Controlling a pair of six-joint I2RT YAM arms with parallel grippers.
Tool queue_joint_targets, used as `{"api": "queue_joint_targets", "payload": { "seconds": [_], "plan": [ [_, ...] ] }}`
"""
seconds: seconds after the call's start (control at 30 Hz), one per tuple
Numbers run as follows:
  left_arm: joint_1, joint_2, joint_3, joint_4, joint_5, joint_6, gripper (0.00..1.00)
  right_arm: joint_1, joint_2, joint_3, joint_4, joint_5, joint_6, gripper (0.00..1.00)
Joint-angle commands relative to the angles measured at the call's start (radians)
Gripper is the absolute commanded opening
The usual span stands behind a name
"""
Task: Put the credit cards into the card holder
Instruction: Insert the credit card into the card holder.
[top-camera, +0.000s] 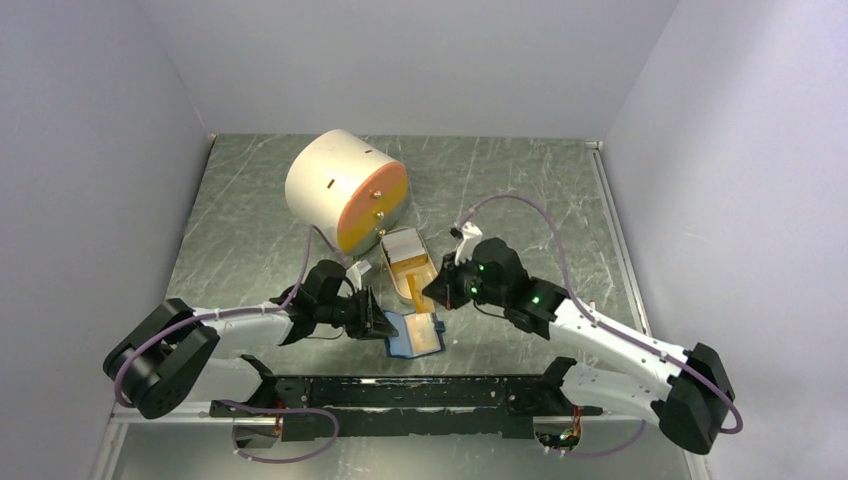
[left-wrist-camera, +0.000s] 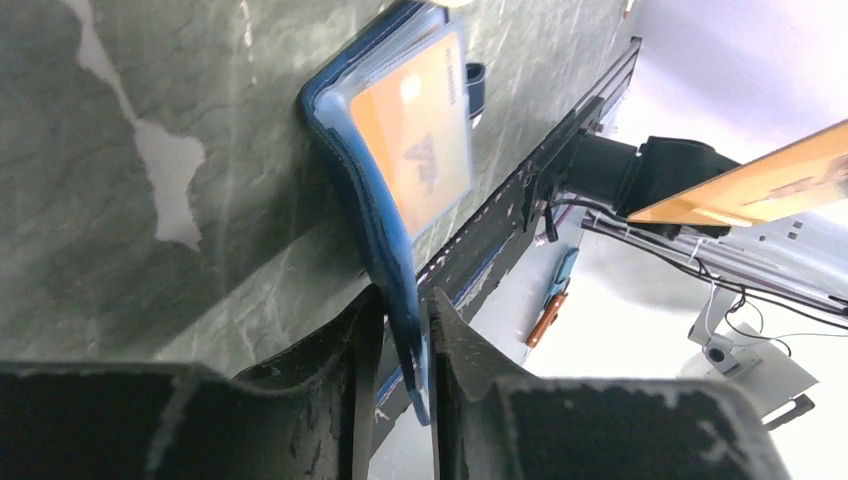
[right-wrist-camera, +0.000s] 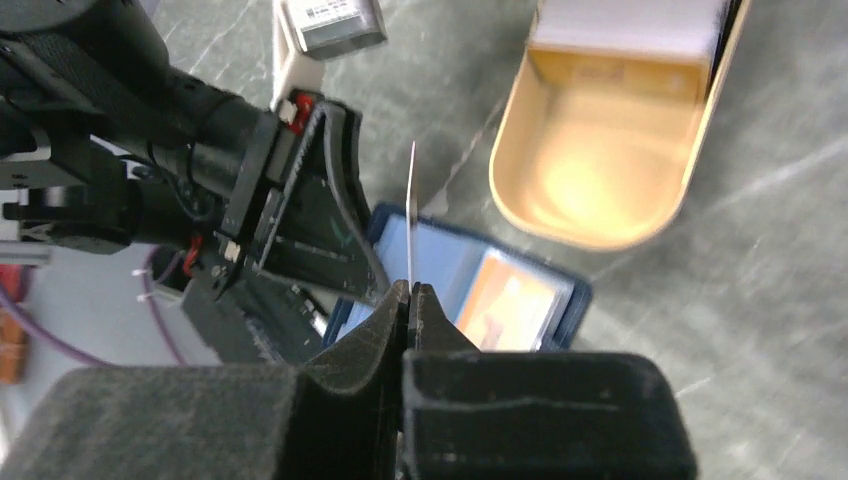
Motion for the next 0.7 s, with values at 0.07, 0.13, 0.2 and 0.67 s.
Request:
{"api": "queue_joint_targets", "payload": {
  "seconds": [0.07,0.13,0.2,0.67],
  "plan": [
    [0.014,-0.022,-0.024,-0.023,0.046,0.036,0.32,0.005,-0.122,-0.147,0.037,-0.039,0.354,0.00],
    [0.014,-0.036,-0.028,-0.050,0.034,0.040,0.33,0.005,-0.146,-0.199,0.065,-0.049,0.414,0.00],
    [0.015,-0.054,-0.035,-0.077,0.015,0.044,0.33,0.006,-0.165,-0.248,0.103,-0.065,0.464,0.00],
    [0.035,-0.009,-0.064,-0.041,0.058,0.085,0.11,0.020,-0.087,-0.437,0.375,-0.089,0.572,0.00]
  ]
}}
